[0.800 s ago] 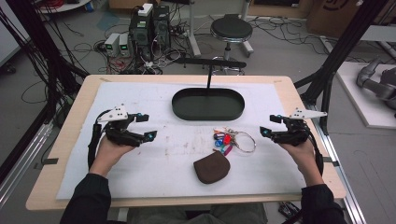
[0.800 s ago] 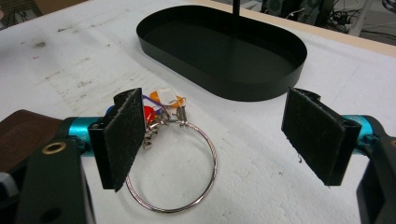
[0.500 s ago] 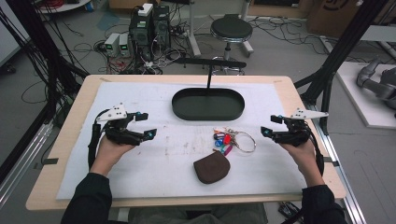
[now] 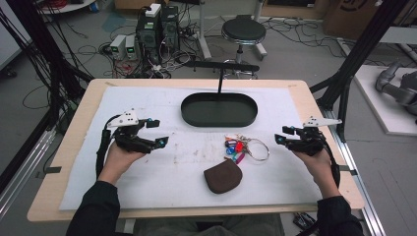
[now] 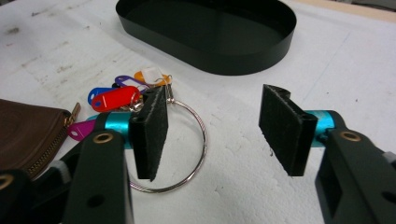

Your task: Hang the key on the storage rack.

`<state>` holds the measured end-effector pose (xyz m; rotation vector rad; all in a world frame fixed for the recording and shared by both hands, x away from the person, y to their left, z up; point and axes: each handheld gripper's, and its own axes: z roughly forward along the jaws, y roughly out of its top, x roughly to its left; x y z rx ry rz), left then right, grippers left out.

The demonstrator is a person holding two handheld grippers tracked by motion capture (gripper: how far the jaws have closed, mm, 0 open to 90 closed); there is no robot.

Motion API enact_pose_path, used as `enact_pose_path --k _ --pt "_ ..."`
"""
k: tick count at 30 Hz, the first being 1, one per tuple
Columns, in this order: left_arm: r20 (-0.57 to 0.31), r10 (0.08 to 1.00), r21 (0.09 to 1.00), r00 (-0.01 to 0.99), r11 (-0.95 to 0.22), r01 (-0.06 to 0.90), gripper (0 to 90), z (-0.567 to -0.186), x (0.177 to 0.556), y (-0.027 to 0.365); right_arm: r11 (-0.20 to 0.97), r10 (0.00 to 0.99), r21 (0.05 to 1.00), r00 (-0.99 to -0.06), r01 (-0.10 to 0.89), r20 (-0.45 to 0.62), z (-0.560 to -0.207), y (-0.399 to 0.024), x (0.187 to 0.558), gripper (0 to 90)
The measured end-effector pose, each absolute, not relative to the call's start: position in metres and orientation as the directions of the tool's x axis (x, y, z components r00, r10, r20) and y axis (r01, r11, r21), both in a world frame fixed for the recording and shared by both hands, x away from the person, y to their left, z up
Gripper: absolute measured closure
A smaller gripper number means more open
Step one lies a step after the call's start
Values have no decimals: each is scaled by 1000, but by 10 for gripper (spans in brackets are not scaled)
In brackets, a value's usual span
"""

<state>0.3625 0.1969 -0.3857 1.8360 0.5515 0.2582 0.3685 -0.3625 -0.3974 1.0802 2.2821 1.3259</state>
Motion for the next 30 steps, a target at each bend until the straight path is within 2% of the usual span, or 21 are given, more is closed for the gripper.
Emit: enact_pose_path --k 13,22,30 --pt "-92 480 935 872 -260 242 213 -386 360 193 349 712 770 -686 534 153 -419 -351 379 627" --pt "-95 479 931 872 -268 249 213 -388 361 192 396 722 724 -679 565 135 -430 -340 386 730" --pt "-100 474 929 875 -270 252 213 -389 361 191 427 724 692 -679 582 124 -438 -334 390 742"
